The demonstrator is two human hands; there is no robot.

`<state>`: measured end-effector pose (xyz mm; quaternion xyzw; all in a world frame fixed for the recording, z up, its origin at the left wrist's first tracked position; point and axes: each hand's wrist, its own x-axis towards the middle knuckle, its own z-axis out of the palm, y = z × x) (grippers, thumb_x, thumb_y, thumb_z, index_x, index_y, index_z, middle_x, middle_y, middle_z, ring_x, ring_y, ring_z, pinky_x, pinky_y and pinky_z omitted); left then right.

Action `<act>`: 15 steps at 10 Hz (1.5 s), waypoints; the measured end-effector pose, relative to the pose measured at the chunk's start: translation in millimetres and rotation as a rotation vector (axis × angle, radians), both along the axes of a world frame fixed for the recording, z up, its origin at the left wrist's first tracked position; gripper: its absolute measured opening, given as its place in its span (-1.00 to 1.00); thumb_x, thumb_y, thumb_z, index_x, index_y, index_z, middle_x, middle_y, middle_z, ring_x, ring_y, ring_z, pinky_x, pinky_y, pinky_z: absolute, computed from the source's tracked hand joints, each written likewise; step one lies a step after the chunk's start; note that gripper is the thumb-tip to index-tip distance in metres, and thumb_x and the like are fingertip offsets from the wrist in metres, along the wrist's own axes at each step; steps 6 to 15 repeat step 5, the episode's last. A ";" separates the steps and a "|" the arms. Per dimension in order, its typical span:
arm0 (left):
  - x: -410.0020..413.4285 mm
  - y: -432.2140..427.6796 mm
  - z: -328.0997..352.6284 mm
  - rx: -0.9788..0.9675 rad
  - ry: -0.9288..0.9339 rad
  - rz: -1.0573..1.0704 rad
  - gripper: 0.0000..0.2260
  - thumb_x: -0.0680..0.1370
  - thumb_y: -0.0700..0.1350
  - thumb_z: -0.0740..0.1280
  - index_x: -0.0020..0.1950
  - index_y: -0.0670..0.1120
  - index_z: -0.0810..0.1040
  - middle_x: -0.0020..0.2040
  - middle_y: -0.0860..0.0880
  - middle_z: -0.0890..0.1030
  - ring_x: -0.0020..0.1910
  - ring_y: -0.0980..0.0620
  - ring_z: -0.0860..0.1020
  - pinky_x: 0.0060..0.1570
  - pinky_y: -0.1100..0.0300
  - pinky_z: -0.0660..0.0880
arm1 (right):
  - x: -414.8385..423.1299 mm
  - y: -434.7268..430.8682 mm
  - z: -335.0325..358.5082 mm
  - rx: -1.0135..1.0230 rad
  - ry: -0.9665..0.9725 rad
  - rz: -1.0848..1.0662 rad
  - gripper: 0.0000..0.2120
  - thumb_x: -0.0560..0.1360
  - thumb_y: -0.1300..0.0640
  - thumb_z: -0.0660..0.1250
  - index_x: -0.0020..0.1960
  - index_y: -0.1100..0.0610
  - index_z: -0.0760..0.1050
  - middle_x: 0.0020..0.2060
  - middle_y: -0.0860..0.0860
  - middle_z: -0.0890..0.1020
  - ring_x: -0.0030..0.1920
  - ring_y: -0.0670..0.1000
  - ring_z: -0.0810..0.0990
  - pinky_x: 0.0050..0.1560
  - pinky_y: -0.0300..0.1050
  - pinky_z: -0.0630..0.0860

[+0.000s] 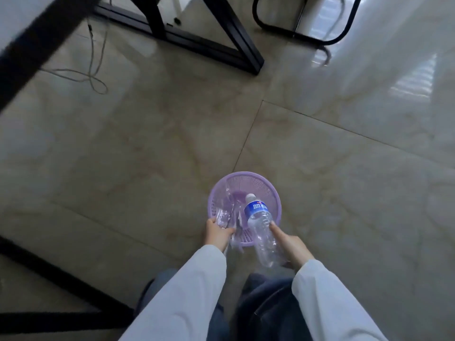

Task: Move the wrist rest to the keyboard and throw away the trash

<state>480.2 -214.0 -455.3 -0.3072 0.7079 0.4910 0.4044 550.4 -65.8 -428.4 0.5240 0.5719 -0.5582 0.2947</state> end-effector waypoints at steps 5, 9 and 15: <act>-2.6 -1.4 41.3 0.132 0.075 0.105 -0.43 0.48 -0.10 0.34 0.43 -0.15 0.23 0.44 -0.14 0.36 0.38 -0.08 0.39 0.35 0.07 0.32 | -14.3 -18.4 53.0 0.058 0.198 -0.073 -0.36 0.48 -0.17 0.19 0.44 0.16 0.23 0.42 0.10 0.36 0.38 0.09 0.36 0.28 -0.09 0.28; -2.6 -1.4 41.3 0.132 0.075 0.105 -0.43 0.48 -0.10 0.34 0.43 -0.15 0.23 0.44 -0.14 0.36 0.38 -0.08 0.39 0.35 0.07 0.32 | -14.3 -18.4 53.0 0.058 0.198 -0.073 -0.36 0.48 -0.17 0.19 0.44 0.16 0.23 0.42 0.10 0.36 0.38 0.09 0.36 0.28 -0.09 0.28; -2.6 -1.4 41.3 0.132 0.075 0.105 -0.43 0.48 -0.10 0.34 0.43 -0.15 0.23 0.44 -0.14 0.36 0.38 -0.08 0.39 0.35 0.07 0.32 | -14.3 -18.4 53.0 0.058 0.198 -0.073 -0.36 0.48 -0.17 0.19 0.44 0.16 0.23 0.42 0.10 0.36 0.38 0.09 0.36 0.28 -0.09 0.28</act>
